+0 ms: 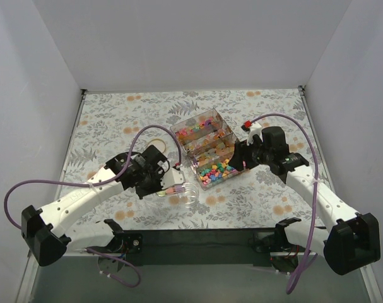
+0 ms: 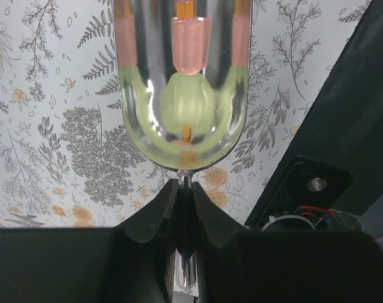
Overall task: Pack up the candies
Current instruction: Place the fake candies in the packing bottle.
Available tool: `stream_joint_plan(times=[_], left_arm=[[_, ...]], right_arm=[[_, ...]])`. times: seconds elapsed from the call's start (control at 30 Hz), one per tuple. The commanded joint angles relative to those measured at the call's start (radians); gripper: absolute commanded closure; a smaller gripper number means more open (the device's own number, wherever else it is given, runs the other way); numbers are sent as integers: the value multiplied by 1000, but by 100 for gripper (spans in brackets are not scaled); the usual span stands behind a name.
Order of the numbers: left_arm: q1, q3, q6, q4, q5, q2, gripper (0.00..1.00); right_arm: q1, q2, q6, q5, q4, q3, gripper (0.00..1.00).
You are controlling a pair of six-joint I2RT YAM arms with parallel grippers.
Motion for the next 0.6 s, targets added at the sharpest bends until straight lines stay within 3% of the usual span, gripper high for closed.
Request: stream_joint_plan(times=[0.0,0.57], left_arm=[[-35,19,45,-50,-55,24,100],[-200,182,-24,-146,-251,228,100]], right_arm=[[5,-10,6,15,41,-12,34],[5,-33,6,34,61,-40,34]])
